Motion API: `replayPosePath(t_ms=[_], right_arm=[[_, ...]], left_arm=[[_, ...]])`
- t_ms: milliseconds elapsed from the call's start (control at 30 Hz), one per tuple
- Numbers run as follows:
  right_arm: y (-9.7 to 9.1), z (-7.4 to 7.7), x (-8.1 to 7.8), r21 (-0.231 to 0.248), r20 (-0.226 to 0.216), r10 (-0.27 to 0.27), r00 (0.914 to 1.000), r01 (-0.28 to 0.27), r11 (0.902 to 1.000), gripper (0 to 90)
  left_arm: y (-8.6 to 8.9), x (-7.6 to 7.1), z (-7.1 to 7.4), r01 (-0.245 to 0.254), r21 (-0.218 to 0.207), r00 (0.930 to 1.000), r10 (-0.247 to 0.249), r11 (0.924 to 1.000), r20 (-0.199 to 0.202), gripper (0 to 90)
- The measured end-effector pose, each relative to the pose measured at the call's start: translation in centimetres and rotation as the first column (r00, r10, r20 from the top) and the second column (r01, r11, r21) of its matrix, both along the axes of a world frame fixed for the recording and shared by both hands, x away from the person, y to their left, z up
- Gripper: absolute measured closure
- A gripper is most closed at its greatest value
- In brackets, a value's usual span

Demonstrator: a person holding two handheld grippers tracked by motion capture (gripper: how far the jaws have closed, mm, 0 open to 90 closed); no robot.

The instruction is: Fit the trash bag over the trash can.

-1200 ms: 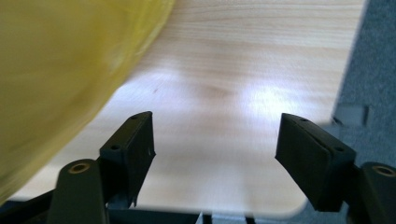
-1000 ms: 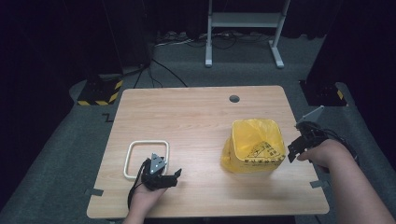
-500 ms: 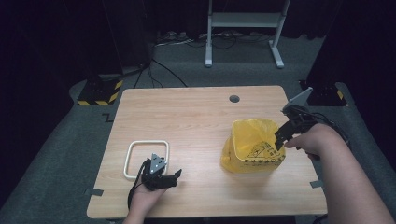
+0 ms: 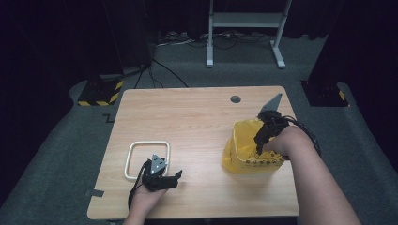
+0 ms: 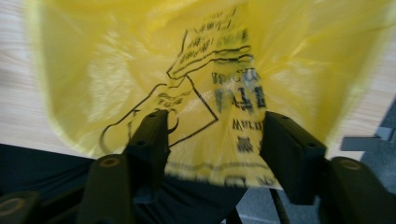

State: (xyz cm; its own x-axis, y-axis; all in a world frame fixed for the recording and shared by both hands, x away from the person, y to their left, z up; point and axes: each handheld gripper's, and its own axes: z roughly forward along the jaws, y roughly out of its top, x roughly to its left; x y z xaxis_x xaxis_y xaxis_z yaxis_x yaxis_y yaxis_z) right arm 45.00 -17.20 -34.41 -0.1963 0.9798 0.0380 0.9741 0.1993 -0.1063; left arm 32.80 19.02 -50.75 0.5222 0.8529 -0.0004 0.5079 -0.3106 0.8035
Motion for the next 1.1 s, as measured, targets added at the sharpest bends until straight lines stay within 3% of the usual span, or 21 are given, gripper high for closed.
replayPosePath(t_ms=[133, 267, 467, 667, 800, 900, 1100], right_arm=[[0.1, -3.2, 0.2, -0.038, -0.066, 0.004, 0.9978, -0.007, 0.9992, 45.4], [0.3, -4.7, 0.4, -0.058, -0.078, 0.012, 0.9969, -0.016, 0.9982, 45.5], [0.6, -5.9, 0.6, -0.077, -0.08, 0.037, 0.9961, -0.043, 0.9961, 46.0], [0.5, -6.7, 0.6, -0.045, -0.084, 0.016, 0.9963, -0.02, 0.9988, 47.2], [0.5, -6.2, 0.5, -0.032, -0.081, 0.023, 0.9965, -0.025, 0.9992, 43.6], [0.7, -4.7, 0.6, -0.028, -0.054, 0.031, 0.9981, -0.033, 0.9991, 43.6], [0.7, -1.5, 1.1, -0.023, 0.034, 0.041, 0.9986, -0.041, 0.9989, 42.2]], left_arm=[[0.0, 0.0, 0.0, 0.003, 0.001, 1.0, -0.003, 1.0, 0.002, 15.5], [0.1, 0.1, 0.0, 0.001, -0.002, 1.0, -0.001, 1.0, -0.002, 15.6], [0.2, 0.1, 0.0, 0.001, -0.007, 1.0, -0.001, 1.0, -0.002, 15.6], [0.2, 0.1, 0.0, 0.001, -0.006, 1.0, -0.001, 1.0, -0.003, 15.6], [0.2, 0.1, -0.1, 0.0, -0.013, 1.0, 0.0, 0.9999, -0.006, 15.7], [0.1, 0.1, -0.1, 0.001, -0.009, 1.0, -0.001, 1.0, -0.006, 15.7], [0.1, 0.1, -0.1, -0.004, -0.009, 1.0, 0.004, 1.0, -0.005, 15.6]])
